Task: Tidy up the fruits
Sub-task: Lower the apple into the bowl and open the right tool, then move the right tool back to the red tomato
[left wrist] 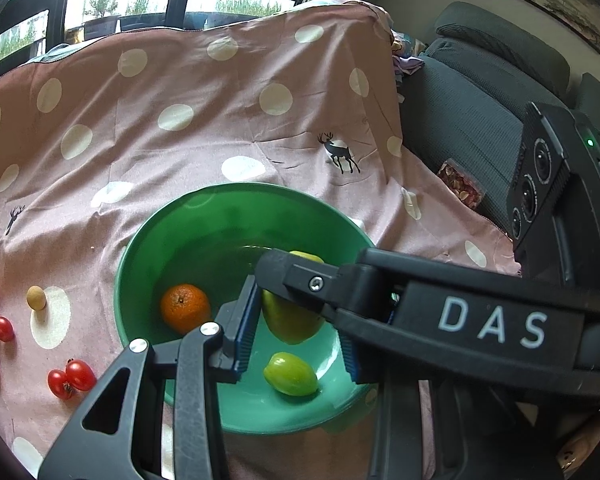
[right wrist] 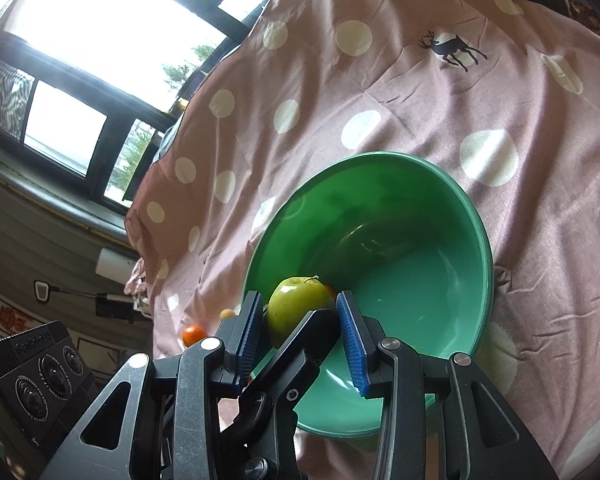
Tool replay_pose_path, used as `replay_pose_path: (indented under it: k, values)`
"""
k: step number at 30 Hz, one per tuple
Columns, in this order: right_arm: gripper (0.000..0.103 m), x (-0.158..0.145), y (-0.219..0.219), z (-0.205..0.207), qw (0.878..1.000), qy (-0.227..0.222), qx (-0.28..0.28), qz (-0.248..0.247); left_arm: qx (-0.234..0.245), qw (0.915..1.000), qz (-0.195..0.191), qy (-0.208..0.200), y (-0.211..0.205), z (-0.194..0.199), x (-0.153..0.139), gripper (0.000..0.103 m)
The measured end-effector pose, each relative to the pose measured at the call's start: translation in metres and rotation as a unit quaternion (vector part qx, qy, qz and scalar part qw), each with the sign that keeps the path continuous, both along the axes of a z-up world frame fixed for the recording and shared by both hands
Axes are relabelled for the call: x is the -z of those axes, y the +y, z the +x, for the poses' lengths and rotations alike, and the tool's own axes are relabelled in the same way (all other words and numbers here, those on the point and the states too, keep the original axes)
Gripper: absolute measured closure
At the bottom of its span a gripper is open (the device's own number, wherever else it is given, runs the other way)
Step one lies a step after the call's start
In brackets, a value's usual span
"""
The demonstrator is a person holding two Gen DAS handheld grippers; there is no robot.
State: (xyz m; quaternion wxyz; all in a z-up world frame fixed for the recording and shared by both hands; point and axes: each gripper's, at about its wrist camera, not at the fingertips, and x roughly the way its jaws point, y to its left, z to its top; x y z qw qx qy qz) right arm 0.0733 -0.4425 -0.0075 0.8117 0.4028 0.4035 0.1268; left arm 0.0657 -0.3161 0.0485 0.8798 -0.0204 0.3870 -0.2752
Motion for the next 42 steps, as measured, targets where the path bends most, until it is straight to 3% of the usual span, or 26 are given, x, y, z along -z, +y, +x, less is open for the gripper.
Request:
replay_pose_path:
  k: [20, 24, 29, 31, 36, 42]
  values:
    - [0.061, 0.015, 0.002, 0.01, 0.999, 0.048, 0.001, -0.015, -0.003, 0.9968, -0.032, 0.073, 0.006, 0.012, 0.023, 0.065]
    - [0.053, 0.016, 0.002, 0.01, 0.998, 0.053, 0.013, -0.021, -0.007, 0.997, -0.031, 0.071, 0.009, 0.01, 0.022, 0.055]
    - [0.051, 0.013, 0.002, 0.008, 0.998, 0.049, 0.018, -0.024, -0.012, 0.9979, -0.029, 0.057, 0.018, 0.005, 0.018, 0.045]
    - [0.05, 0.01, 0.003, 0.007, 0.998, 0.047, 0.023, -0.035, -0.015, 0.9978, -0.034, 0.054, 0.024, 0.003, 0.015, 0.034]
    - [0.047, 0.001, 0.004, 0.002, 0.995, 0.041, 0.05, -0.073, -0.029, 0.9969, -0.055, 0.047, 0.048, -0.004, 0.006, 0.03]
    - [0.044, -0.012, 0.014, -0.001, 0.996, 0.019, 0.047, -0.078, -0.064, 0.9938, -0.085, 0.031, 0.094, -0.014, -0.01, 0.023]
